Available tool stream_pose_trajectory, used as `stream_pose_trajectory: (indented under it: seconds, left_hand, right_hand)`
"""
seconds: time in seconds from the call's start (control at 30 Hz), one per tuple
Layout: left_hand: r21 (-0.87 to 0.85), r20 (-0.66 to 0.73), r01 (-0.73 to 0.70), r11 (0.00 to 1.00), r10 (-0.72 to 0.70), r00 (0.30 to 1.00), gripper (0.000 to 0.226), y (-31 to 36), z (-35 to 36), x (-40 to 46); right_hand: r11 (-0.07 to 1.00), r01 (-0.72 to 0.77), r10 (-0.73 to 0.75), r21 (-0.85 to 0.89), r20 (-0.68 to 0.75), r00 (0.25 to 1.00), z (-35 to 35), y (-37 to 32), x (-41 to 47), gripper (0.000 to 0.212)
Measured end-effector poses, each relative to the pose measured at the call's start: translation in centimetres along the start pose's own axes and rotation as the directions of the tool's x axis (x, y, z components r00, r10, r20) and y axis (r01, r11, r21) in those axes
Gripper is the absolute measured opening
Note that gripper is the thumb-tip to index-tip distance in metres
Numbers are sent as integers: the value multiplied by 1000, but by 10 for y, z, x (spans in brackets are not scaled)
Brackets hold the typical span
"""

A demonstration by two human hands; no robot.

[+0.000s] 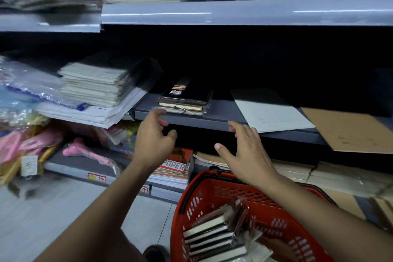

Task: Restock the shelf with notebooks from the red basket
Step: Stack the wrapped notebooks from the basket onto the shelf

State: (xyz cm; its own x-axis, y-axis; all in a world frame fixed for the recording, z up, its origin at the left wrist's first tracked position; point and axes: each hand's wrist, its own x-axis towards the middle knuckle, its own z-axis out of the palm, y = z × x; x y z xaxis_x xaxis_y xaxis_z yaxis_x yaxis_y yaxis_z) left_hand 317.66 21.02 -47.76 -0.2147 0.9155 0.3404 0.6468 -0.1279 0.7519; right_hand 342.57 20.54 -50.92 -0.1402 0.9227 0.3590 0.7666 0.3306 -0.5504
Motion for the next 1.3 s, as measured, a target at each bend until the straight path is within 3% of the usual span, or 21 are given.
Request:
stream_pose_trajectory:
  seconds: [0.33,0.53,0.7,0.87,0.97,1.07,1.13,1.3]
  left_hand:
    - [54,196,-93,994,81,977,55,12,36,-50]
    - [147,386,19,989,-75,919,41,-9,73,-72]
    - [269,570,96,958,-239,786,31,-30,100,-79]
    - [330,662,157,931,-347,665,13,-39,119,-86]
    - [351,719,252,902,-432,544,26,-41,129,-93]
    - [383,722,323,865,-499,479,13,-45,132,-97]
    - [437,723,385,813,-572,387,31,-47,134,-97]
    - [472,724,558,682,-661,195,57,-54,142,-97]
  right_hand:
    - [999,-41,42,-21,54,998,-5,25,-42,66]
    - [995,-96,97,-16,80,992,20,55,-68,55]
    - [985,-160,170,-67,215,962,44,72,-82,58]
    - [968,-220,251,-124,370,895,63,72,-95,60]
    - [954,-259,299,-149,494,817,73,66,-106,69]
    - [937,-312,344,-159,589,731,83,60,-115,86]
    - [920,-356,378,-163,609,697,89,58,-121,79]
    - [910,-386,396,-150,590,704,95,57,-122,56]
